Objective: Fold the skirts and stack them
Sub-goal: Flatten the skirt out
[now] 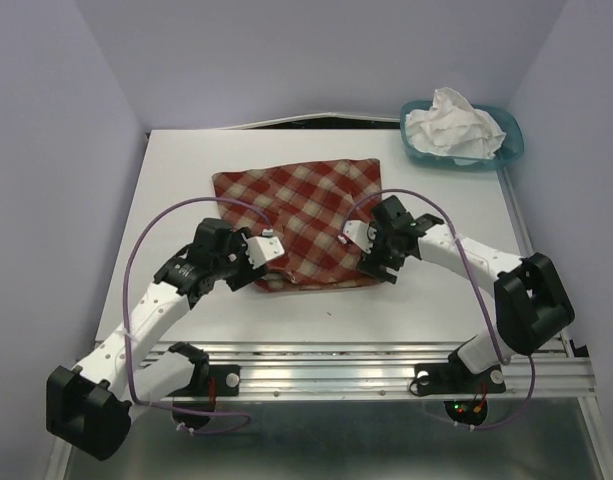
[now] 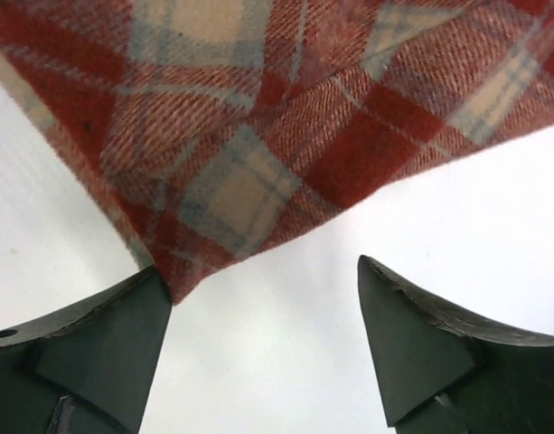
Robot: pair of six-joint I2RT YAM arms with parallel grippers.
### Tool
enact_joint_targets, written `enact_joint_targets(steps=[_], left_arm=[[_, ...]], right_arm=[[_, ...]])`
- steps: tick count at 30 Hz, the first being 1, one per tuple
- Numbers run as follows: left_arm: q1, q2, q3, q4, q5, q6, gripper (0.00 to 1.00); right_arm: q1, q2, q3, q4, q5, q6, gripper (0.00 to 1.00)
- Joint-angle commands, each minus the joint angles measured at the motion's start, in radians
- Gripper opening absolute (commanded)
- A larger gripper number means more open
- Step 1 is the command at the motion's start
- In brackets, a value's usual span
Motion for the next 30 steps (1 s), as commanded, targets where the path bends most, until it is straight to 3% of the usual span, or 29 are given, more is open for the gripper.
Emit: enact_joint_targets(steps=[1,4,11,15,22,30], left_arm=[[-0.029,-0.061,0.095,-0.19,0.108,0.074,0.71],[-0.034,-0.071,0.136,-0.217,0.143,0.048,0.69],[-0.034,0.046,0.189,-0.169,0.161,-0.038,0.52],[-0.035,0.164,0.19,-0.117,0.121,-0.034,0.41],[-0.07,0.289,0.104,-0.046,0.049,0.163,0.28],[-0.194,0.343,-0.063,-0.002,-0.06,0.295,0.23]], right_arm=[[-0.006,-0.089,0.118,-0.14,-0.045,0.012,0.87],[-0.006,-0.109,0.198,-0.183,-0.119,0.068,0.86],[-0.006,-0.115,0.258,-0.231,-0.275,0.124,0.78],[-0.006,-0.074,0.229,-0.153,-0.182,0.22,0.61],[-0.006,0.13,0.238,-0.07,-0.058,0.374,0.34],[-0.006,0.239,0.129,0.001,0.114,0.366,0.29]])
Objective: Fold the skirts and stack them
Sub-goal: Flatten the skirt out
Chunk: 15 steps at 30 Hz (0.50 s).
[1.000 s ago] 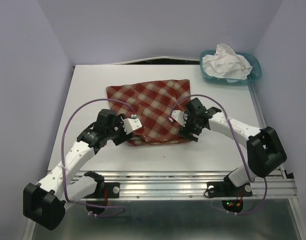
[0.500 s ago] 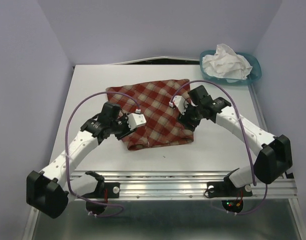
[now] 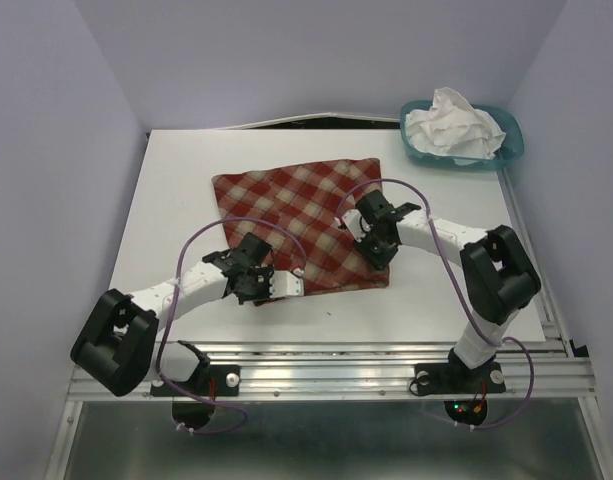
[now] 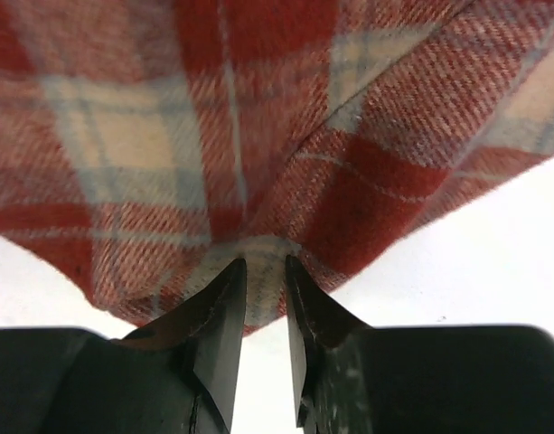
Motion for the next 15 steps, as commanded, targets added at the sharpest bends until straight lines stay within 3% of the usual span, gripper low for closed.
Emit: enact_joint_targets(steps=[1,8,12,15], left_arm=[[-0.06,0.018,-0.04,0.023,-0.04,0.074,0.23],[-0.248,0.077,-0.008,0.018,-0.017,0.034,0.2],[-0.367,0.148,0.072,0.063,0.013,-0.036,0.2],[-0.446,0.289,0.21,0.077,0.053,-0.127,0.17]], right_arm=[[-0.015,0.06,-0.038,0.082,0.137,0.014,0.29],[-0.047,0.227,0.144,0.178,0.223,-0.012,0.28],[-0.076,0.361,0.349,0.212,0.26,-0.027,0.28],[-0.095,0.456,0.52,0.25,0.301,-0.047,0.3]])
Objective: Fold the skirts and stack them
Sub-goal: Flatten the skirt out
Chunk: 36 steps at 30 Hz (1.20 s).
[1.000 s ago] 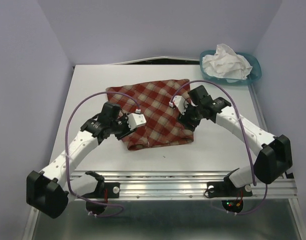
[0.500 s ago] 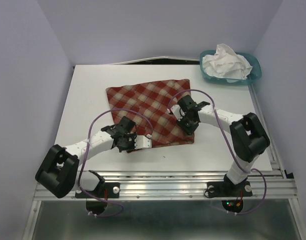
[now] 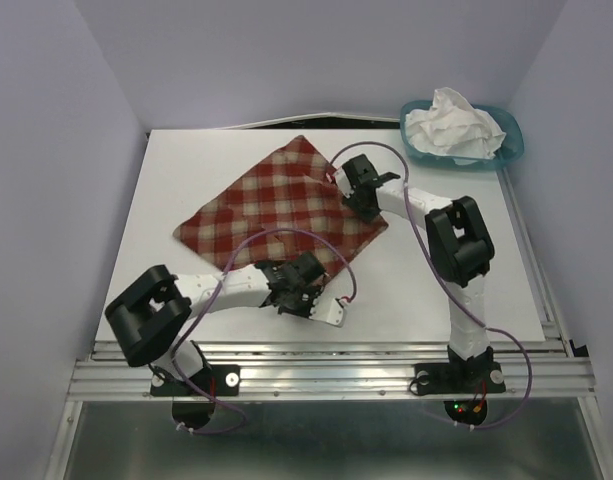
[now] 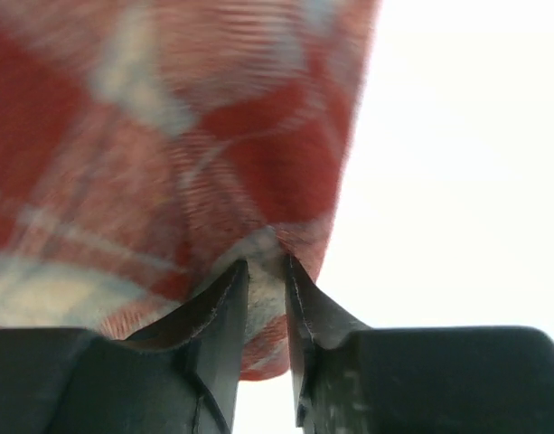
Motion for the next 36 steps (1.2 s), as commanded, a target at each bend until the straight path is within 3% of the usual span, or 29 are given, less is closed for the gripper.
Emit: enact_joint_targets(steps=[1,6,10,15,18,21,27,36], left_arm=[[-0.092,0.153,0.219,0.013,0.117,-0.147,0.17],[-0.123,0.186,0.478,-0.028,0.223,-0.331,0.21],[-0.066,0.048,0.5,-0.007,0.257,-0.473,0.26],[0.162,-0.169,0.423,0.057,0.328,-0.652,0.26],[0.334,-0.23,0.363,0.114,0.205,-0.702,0.3],[0.404,-0.198,0.358,0.151,0.105,-0.693,0.31],[0.59,-0.061,0.389,0.215,0.139,-0.724,0.33],[0.649,0.019,0.369,0.263,0.17,-0.728,0.34]], right_arm=[[-0.028,0.121,0.174,0.14,0.058,-0.028,0.35],[-0.053,0.048,0.317,0.153,-0.017,-0.007,0.5],[-0.053,-0.037,0.33,0.015,-0.192,0.089,0.52],[-0.053,-0.129,0.272,-0.085,-0.407,0.282,0.51],[-0.053,-0.17,0.132,-0.082,-0.542,0.389,0.51],[-0.053,-0.186,0.051,-0.074,-0.586,0.453,0.5],[-0.065,-0.183,-0.085,-0.048,-0.482,0.571,0.5],[-0.165,-0.186,-0.115,0.065,-0.386,0.651,0.51]])
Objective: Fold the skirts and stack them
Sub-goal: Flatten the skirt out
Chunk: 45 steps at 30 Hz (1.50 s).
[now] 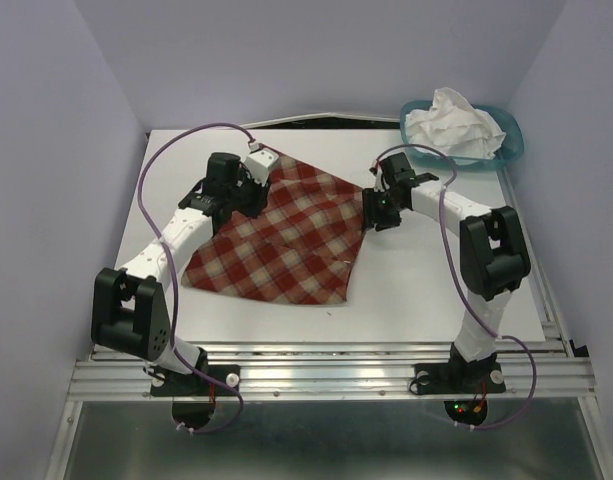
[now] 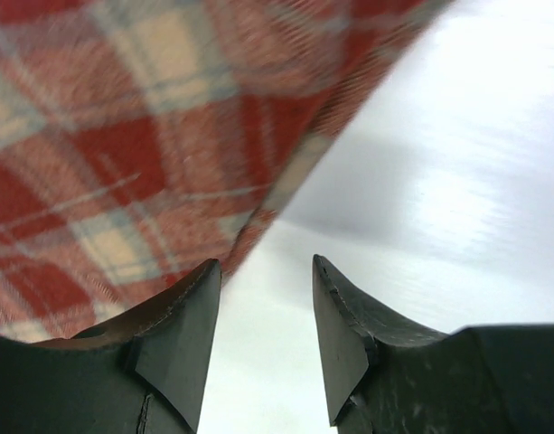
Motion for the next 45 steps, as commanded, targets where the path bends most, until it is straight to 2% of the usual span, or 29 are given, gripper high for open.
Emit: enact_joint_targets(steps=[1,18,33,37,42,45], left_arm=[[0.01,-0.003,-0.008,0.078,0.027,-0.017,0.34],[0.053,0.028,-0.022,0.076,0.043,-0.024,0.37],[0.076,0.039,-0.007,0.082,0.013,-0.037,0.37],[0.076,0.043,-0.003,0.081,0.013,-0.037,0.37],[0.077,0.042,-0.016,0.079,0.001,-0.024,0.37],[0.077,0.042,-0.026,0.076,-0.004,0.002,0.36]], right_arm=[[-0.045,-0.005,0.033,0.089,0.058,0.056,0.51],[-0.081,0.122,0.162,0.178,-0.059,0.062,0.51],[-0.121,0.159,0.181,0.175,0.006,0.064,0.23],[-0.13,0.157,0.191,0.175,-0.013,0.065,0.01],[-0.13,0.079,0.188,0.176,-0.033,0.03,0.01],[-0.13,0.073,0.196,0.17,0.068,-0.028,0.01]])
